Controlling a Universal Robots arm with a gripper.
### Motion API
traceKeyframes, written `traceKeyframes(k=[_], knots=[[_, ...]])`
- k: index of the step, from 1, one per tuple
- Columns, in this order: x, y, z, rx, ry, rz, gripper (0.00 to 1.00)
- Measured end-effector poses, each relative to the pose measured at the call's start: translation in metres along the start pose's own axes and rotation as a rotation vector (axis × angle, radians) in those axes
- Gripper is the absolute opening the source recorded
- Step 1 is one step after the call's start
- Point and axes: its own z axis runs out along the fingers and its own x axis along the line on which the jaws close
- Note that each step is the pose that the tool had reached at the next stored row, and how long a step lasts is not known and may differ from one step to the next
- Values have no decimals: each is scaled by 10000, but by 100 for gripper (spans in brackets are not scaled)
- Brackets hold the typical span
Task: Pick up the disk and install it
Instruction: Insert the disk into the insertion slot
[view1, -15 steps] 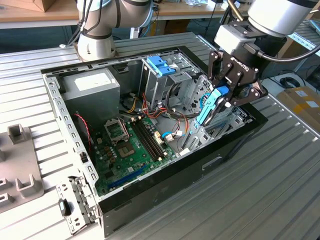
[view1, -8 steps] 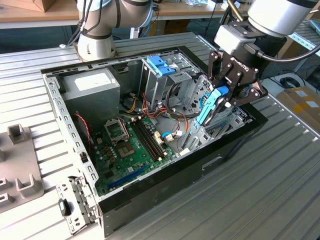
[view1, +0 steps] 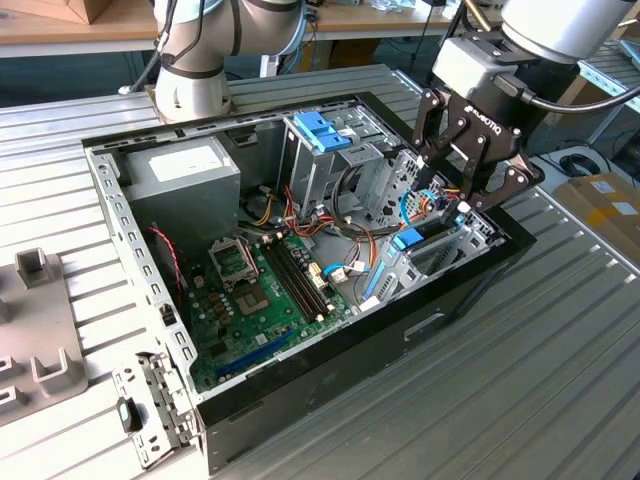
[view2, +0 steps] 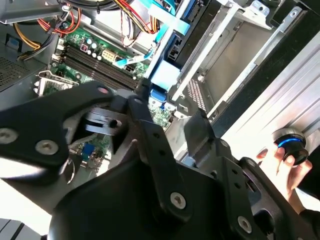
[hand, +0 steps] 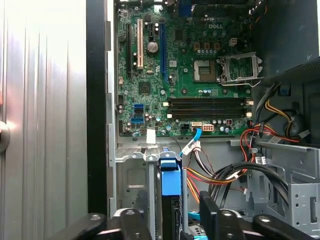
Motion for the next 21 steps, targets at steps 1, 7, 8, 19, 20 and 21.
traceKeyframes(k=[1,7,8,19,20,21], knots=[[0,0,-1,0,0,1,49],[19,-74,-1,-54,-60,1,24],[20,-115,-2,-80,-59,0,18],[24,-442,1,-220,-61,5,11],[23,-457,1,-224,-60,4,11],[23,-480,1,-230,-60,5,11]])
